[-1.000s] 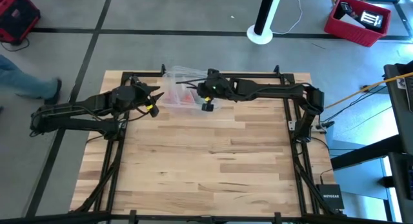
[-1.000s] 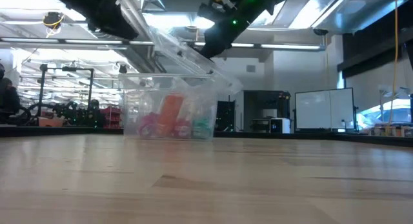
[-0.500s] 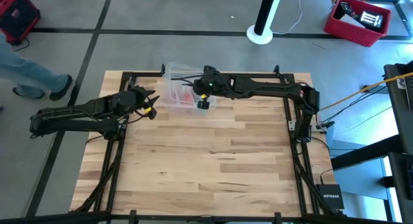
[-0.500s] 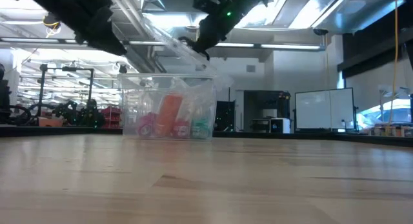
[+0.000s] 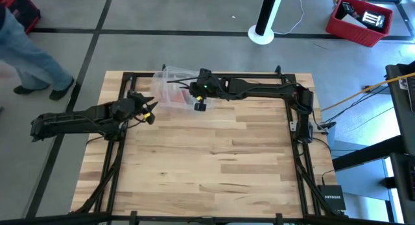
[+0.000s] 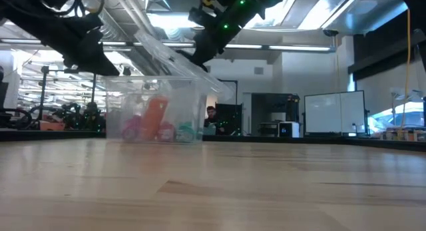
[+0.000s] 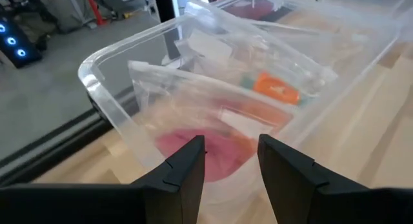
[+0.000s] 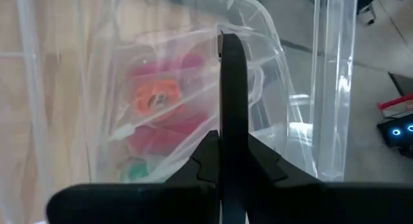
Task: Roll bandage
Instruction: Close the transparent bin
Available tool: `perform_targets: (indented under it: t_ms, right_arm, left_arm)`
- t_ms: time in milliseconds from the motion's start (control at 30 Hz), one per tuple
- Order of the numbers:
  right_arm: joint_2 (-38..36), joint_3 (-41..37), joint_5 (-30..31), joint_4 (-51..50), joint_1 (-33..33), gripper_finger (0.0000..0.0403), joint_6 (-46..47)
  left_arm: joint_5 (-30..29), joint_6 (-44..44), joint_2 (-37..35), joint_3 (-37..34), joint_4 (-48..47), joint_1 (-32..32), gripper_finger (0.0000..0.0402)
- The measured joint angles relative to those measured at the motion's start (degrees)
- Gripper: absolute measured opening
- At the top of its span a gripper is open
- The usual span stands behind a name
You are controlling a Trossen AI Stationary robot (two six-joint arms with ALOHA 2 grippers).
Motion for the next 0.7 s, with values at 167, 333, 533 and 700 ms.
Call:
perform_targets:
  t_ms: [167,333,533,700]
  right_arm:
    - [-0.64,0.03,0.02,0.43,0.01,0.0034,-0.09]
    - [-0.70,0.83,0.38,-1.94,0.01,0.0034,-0.31]
    - [-0.84,1.37,0.56,-2.16,0.01,0.0034,-2.20]
    - [-0.94,3.03,0.54,-3.18,0.03,0.0034,-2.94]
  left_arm:
    - [-0.01,-0.87,0.00,-0.08,0.32,0.01,0.0137]
    - [0.49,-0.23,0.85,-0.06,0.23,0.01,0.0137]
    - [2.81,-0.09,2.92,-0.01,2.43,0.01,0.0137]
    - [2.93,-1.03,5.63,0.01,5.42,0.01,0.0137]
